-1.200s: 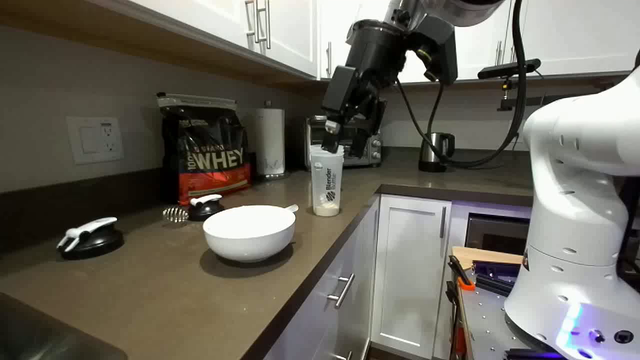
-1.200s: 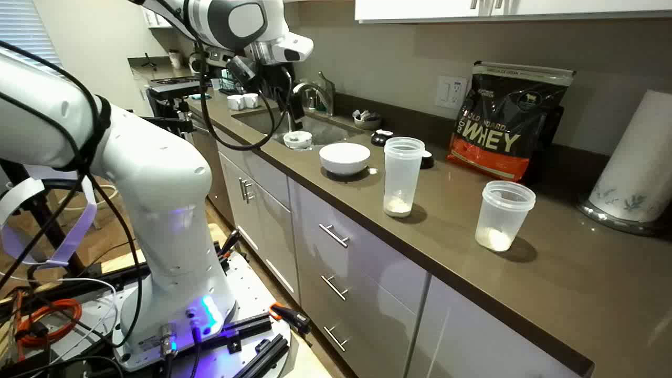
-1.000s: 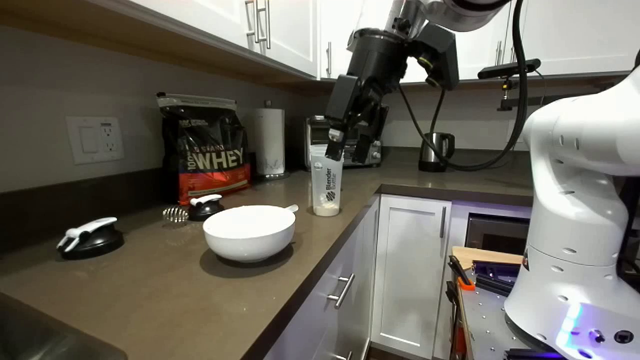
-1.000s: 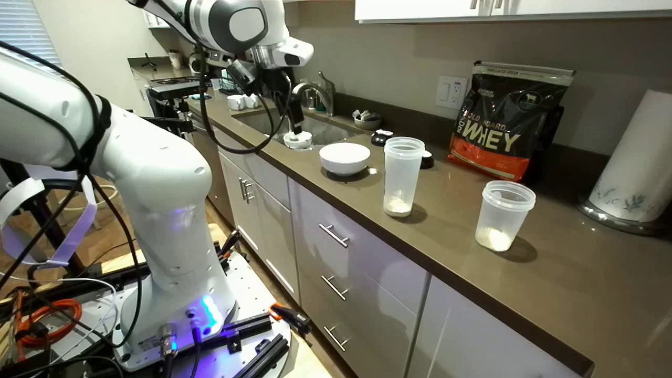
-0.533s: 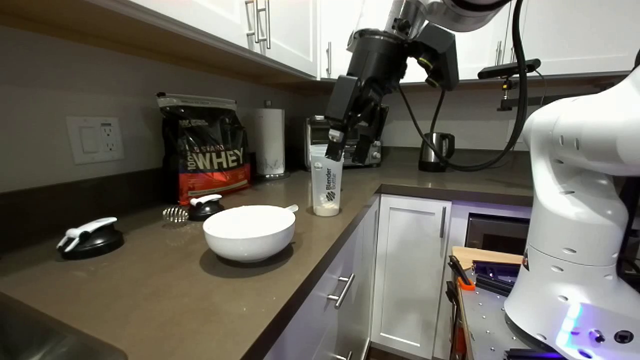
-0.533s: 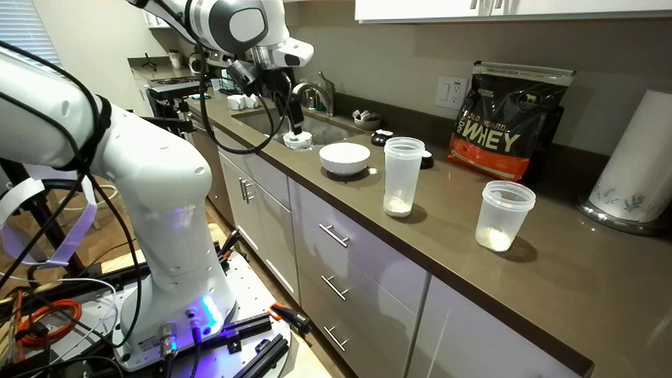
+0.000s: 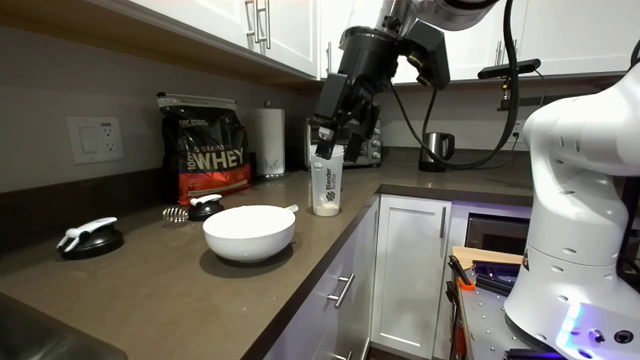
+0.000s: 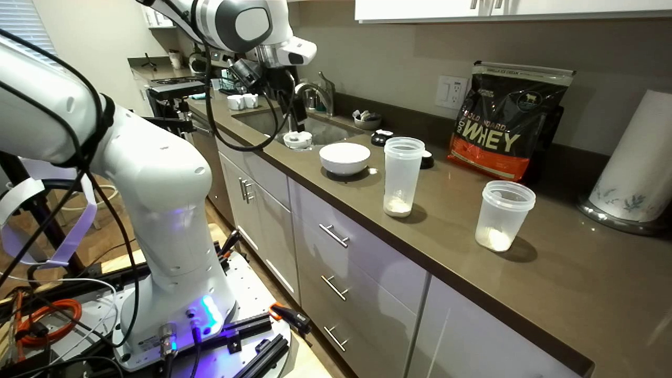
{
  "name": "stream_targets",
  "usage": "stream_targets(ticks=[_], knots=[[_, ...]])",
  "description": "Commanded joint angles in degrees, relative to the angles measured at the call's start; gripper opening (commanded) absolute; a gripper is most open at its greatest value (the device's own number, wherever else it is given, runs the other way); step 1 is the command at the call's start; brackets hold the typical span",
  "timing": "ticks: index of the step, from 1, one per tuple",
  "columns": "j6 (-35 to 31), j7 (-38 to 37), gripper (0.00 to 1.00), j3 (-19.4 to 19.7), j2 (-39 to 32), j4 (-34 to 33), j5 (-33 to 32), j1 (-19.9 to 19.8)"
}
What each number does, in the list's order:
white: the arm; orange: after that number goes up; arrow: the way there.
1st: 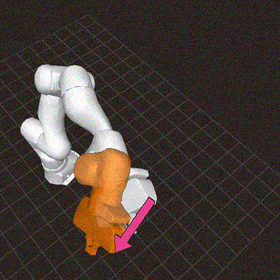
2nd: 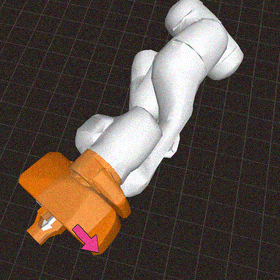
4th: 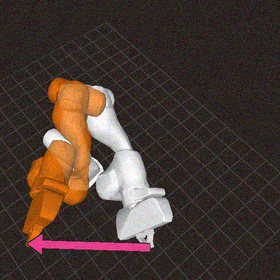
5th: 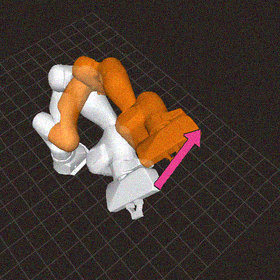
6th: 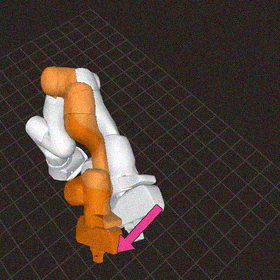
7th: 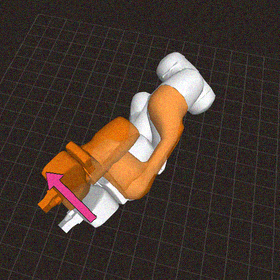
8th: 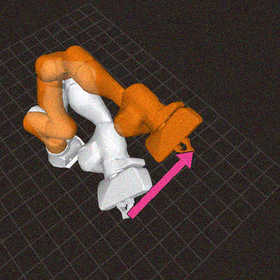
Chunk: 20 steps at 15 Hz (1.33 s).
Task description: Put the silver object in the right most container
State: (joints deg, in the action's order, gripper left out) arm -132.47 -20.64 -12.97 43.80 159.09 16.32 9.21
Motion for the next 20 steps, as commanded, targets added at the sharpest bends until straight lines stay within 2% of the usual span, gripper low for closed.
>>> stream_targets(ticks=[1, 8, 13, 20], knots=[[-5.15, 1.23, 1.0, -0.76, -8.68, -3.9, -1.42, -0.9], [-17.95, 0.56, 1.0, -0.77, -25.68, -13.27, -4.57, -1.68], [-19.53, -0.81, 1.0, -1.11, -35.32, -21.6, -14.93, -4.18], [-24.28, -3.04, 1.0, 1.28, -46.29, -30.79, -26.33, -3.37]])
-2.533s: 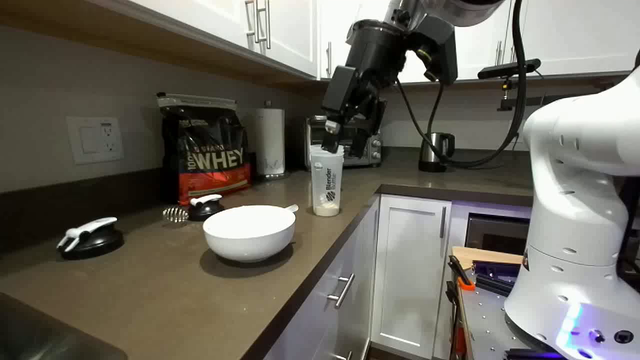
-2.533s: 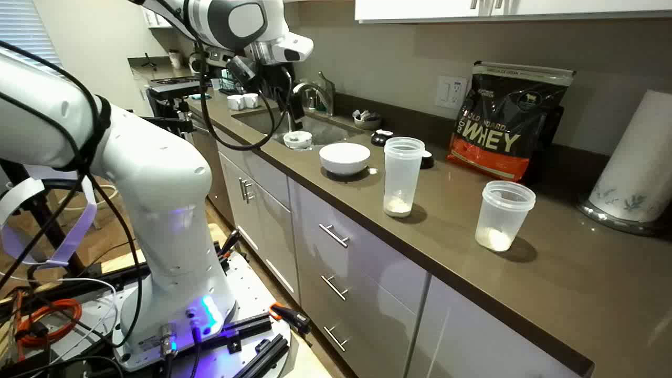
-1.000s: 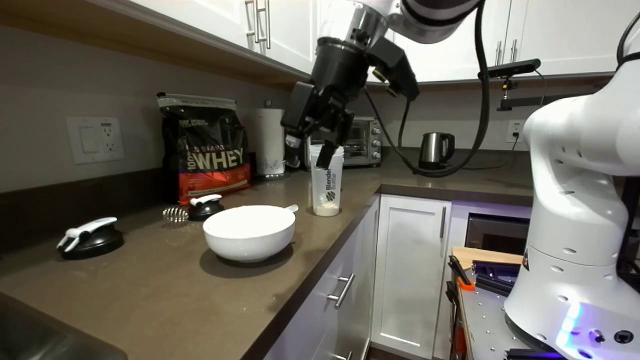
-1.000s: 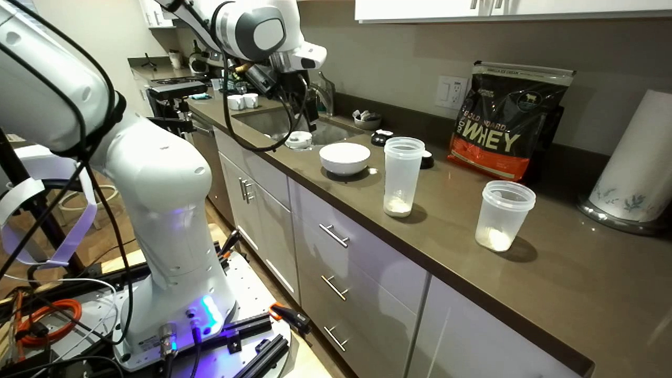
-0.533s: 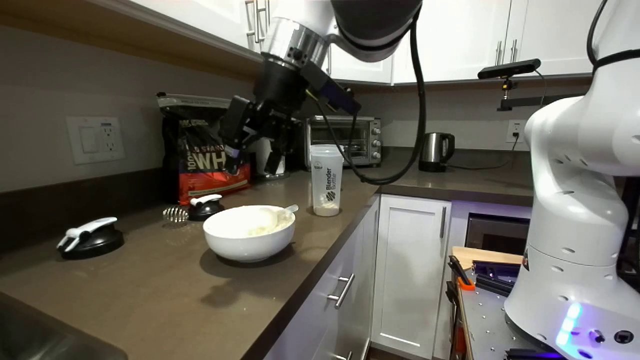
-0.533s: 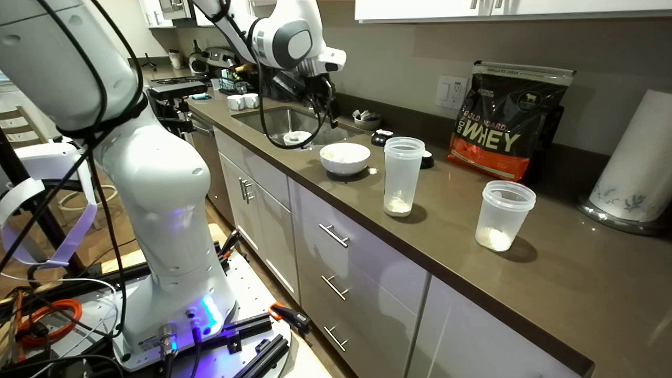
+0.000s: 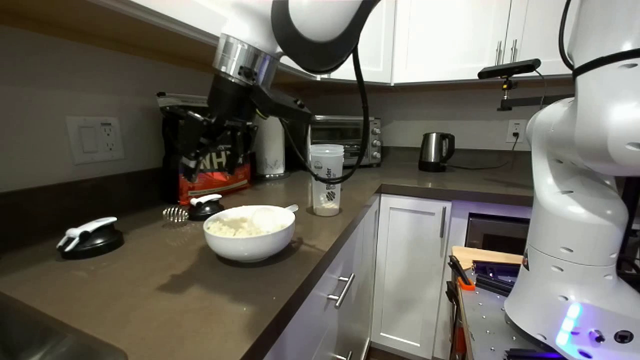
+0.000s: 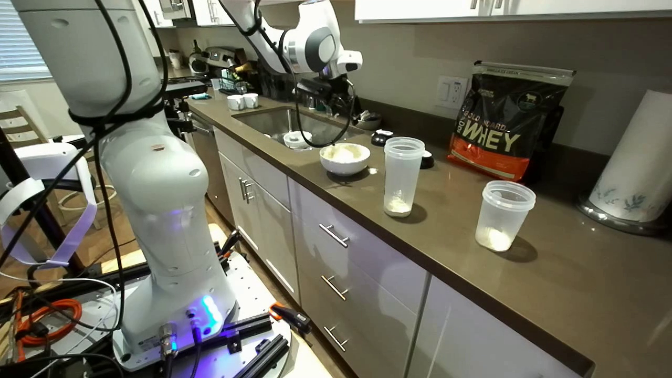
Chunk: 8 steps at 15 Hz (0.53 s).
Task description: Put the silver object in the right most container
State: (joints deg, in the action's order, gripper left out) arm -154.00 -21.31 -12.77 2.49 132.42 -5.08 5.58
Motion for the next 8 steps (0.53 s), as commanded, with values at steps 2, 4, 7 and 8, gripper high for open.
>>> stream_targets(ticks=[2, 4, 7, 8], knots=[[-4.39, -3.16, 1.0, 2.47, -7.47, -6.07, -7.95, 0.94], [-6.24, -4.15, 1.0, 2.44, -9.84, -7.81, -11.42, 0.19], [-8.3, -6.38, 1.0, 4.17, -13.08, -10.49, -16.85, 0.83], [-8.46, -7.27, 1.0, 4.82, -14.02, -11.39, -18.71, 1.12]])
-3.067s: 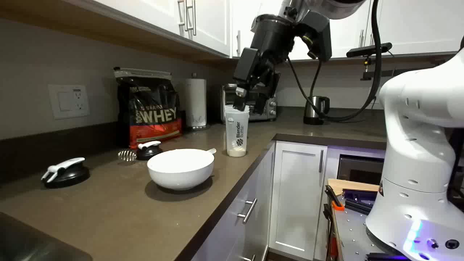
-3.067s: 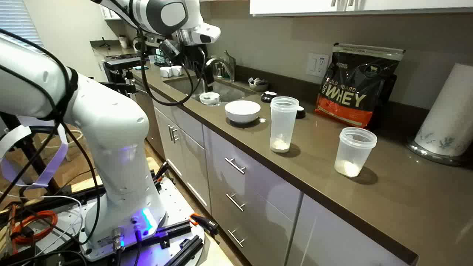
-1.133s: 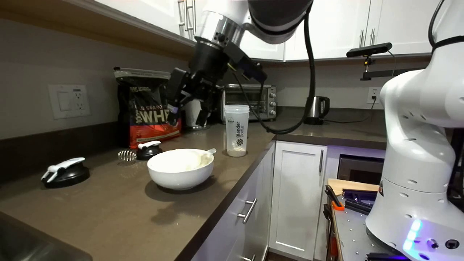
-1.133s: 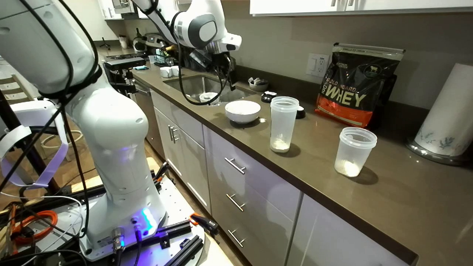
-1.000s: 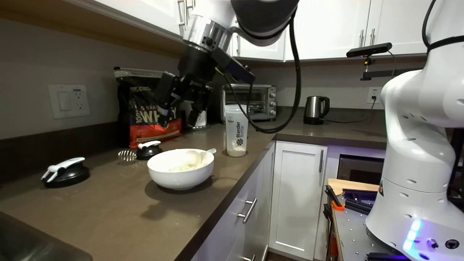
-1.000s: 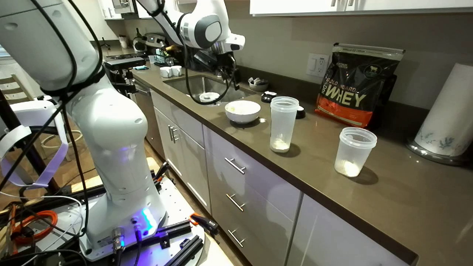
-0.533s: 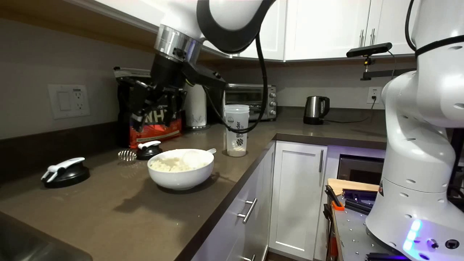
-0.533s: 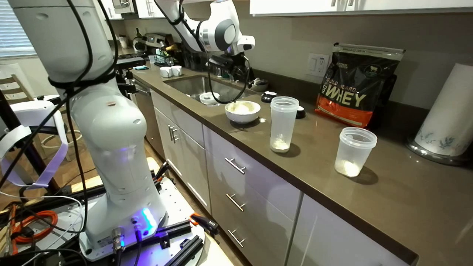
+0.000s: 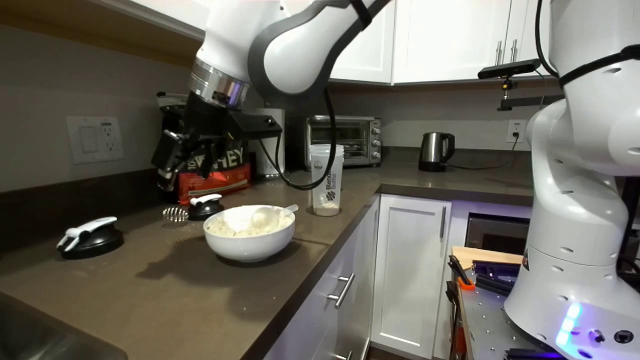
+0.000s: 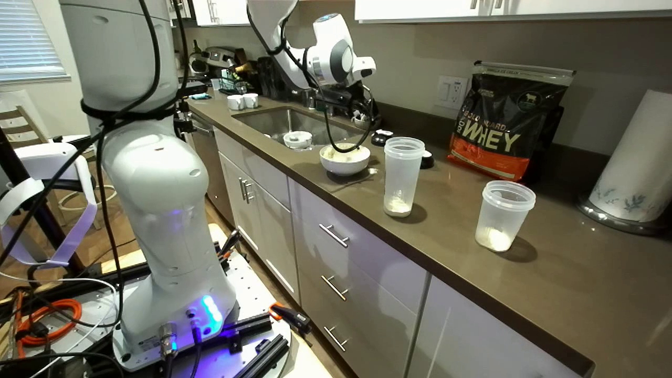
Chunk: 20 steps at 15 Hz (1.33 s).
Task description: Put the silver object in the right most container
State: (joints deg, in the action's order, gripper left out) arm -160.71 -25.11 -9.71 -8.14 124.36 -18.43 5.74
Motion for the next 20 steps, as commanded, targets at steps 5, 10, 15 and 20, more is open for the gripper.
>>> stream_targets(ticks=[5, 10, 15, 20], knots=[[0.03, -2.57, 1.0, 3.15, -6.76, -7.45, -8.28, 1.67], [2.26, -1.57, 1.0, 4.95, -9.27, -10.54, -11.99, 2.56], [3.46, 0.23, 1.0, 5.52, -11.63, -12.4, -13.42, 2.35], [4.08, 2.86, 1.0, 5.93, -14.31, -15.22, -13.57, 2.1]])
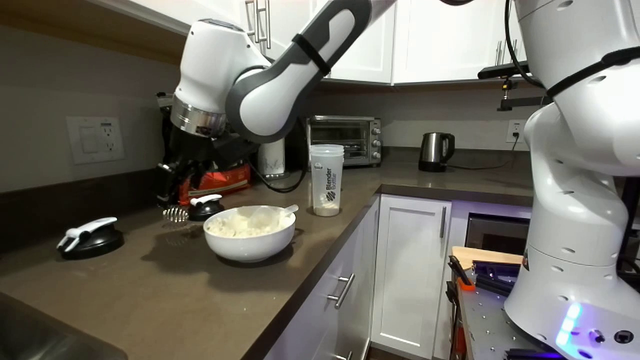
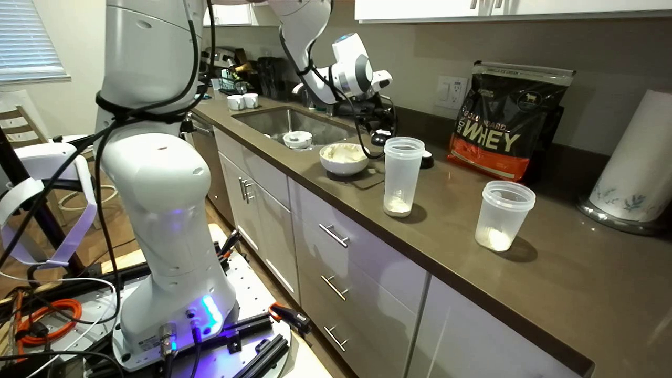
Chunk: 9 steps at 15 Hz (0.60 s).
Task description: Put the silver object in the right most container
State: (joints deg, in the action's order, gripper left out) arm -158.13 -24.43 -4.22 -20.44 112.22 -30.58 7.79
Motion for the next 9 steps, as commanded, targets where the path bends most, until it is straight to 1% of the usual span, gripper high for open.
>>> stream_targets(ticks=[1, 2, 3, 4, 6, 9], knots=[[1.65, 2.66, 1.0, 0.58, -2.49, -3.77, -1.48, 0.08], [1.31, 5.36, 1.0, 3.3, -2.67, -4.05, 1.94, 2.64], [0.01, 3.65, 1.0, 3.79, -1.33, -1.72, 2.66, 3.17], [-0.01, 3.79, 1.0, 4.52, -1.6, -2.01, 3.09, 3.7], [0.03, 3.63, 1.0, 5.3, -1.67, -2.02, 3.02, 4.48], [0.04, 3.61, 1.0, 5.33, -1.67, -2.02, 3.02, 4.67]])
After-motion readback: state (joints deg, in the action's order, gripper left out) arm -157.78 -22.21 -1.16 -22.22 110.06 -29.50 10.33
